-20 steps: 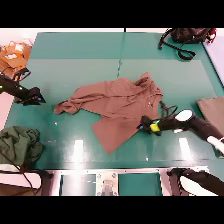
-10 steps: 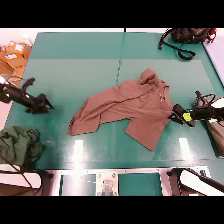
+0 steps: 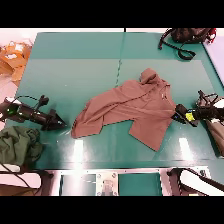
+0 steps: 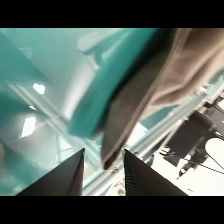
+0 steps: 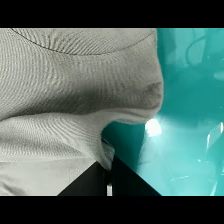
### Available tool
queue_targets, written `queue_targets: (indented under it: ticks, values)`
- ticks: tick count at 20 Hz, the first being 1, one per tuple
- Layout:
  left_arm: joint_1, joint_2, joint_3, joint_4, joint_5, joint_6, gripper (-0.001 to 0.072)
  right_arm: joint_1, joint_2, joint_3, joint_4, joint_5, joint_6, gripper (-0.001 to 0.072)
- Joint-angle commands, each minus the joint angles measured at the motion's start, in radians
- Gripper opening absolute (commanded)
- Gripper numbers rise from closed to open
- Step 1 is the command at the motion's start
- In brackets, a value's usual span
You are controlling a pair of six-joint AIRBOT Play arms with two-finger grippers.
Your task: Fold the shirts.
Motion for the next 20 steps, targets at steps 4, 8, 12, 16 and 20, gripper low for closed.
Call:
queue_targets:
  ticks: [4,8,12,16,20]
  values:
    - [0.001,0.176,-0.045,0.006,0.064,-0.003,0.0024,-0.001,-0.001,0.001,0.002,-0.005,-0.009,0.0016]
    - [-0.063,0.44,-0.205,0.13,0.235,-0.059,0.0027,-0.001,-0.001,0.001,0.003,-0.03,-0.009,0.0016]
    - [-0.305,0.488,-0.321,0.121,0.391,-0.097,0.0549,-0.001,-0.001,0.001,0.01,-0.04,-0.009,0.0016]
    - [-0.463,0.487,-0.322,0.153,0.519,-0.183,0.055,-0.001,-0.001,0.001,0.01,-0.042,-0.01,0.0016]
    - [-0.485,0.432,-0.326,0.142,0.483,-0.192,0.0546,-0.001,-0.001,0.001,0.01,-0.046,-0.01,0.0016]
